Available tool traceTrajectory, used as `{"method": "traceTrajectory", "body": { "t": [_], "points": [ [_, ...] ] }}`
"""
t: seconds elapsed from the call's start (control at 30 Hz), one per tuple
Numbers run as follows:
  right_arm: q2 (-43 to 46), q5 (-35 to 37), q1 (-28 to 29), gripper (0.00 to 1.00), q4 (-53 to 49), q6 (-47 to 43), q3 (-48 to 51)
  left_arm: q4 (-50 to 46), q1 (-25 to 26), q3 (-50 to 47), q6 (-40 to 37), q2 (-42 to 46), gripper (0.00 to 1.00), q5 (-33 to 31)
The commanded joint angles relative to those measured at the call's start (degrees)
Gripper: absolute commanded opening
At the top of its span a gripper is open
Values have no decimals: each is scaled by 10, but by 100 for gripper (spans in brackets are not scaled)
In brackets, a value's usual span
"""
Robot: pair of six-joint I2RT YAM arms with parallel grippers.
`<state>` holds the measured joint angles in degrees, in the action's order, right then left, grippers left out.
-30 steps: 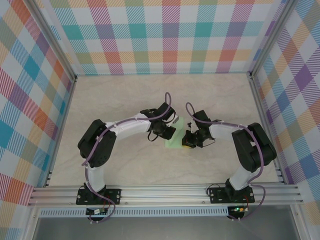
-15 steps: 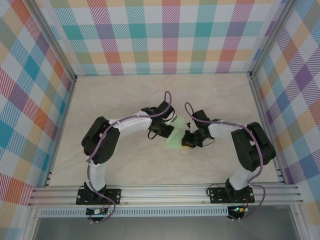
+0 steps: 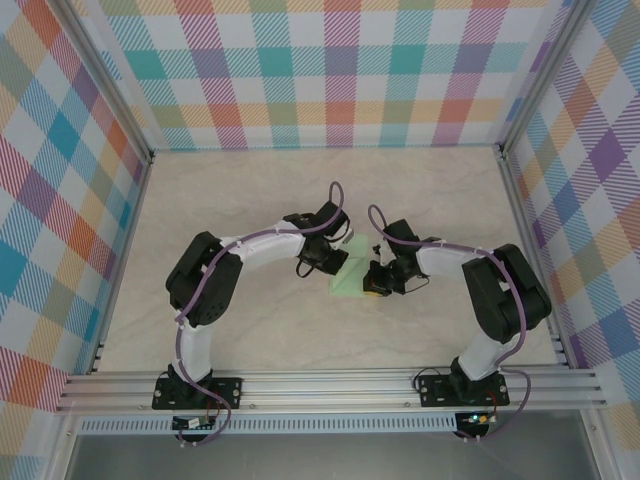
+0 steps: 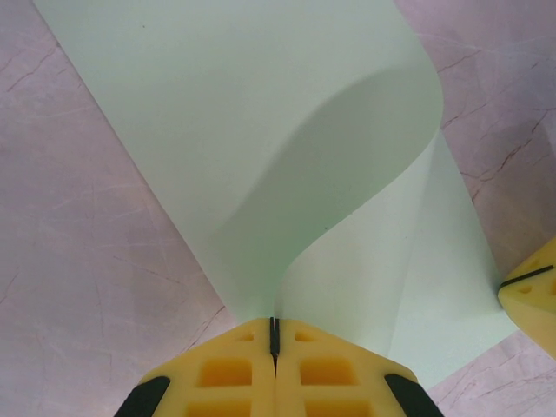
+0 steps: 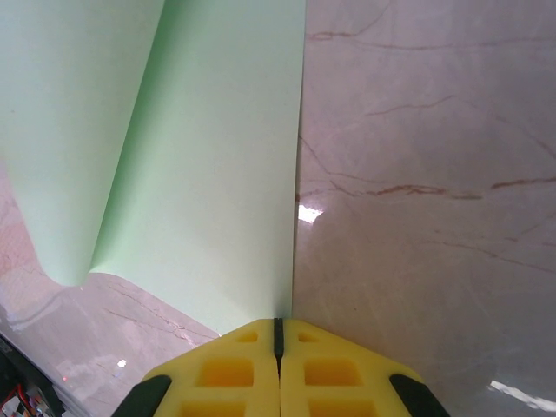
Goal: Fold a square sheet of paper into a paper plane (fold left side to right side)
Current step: Fold the triangle a second time at the center of the table.
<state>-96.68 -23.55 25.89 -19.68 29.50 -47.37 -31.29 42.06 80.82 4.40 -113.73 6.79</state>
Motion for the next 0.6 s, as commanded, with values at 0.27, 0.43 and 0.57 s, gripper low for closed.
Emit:
{"method": "traceTrajectory", "body": {
  "t": [0.27, 0.43, 0.57],
  "points": [
    [-12, 9, 7, 6, -29, -14, -10, 6, -11, 15, -8, -21, 0, -6],
    [-12, 9, 7, 6, -29, -14, -10, 11, -11, 15, -7, -22, 0, -4],
    [-12, 9, 7, 6, -29, -14, -10, 14, -11, 15, -7, -25, 0, -4]
  ]
}}
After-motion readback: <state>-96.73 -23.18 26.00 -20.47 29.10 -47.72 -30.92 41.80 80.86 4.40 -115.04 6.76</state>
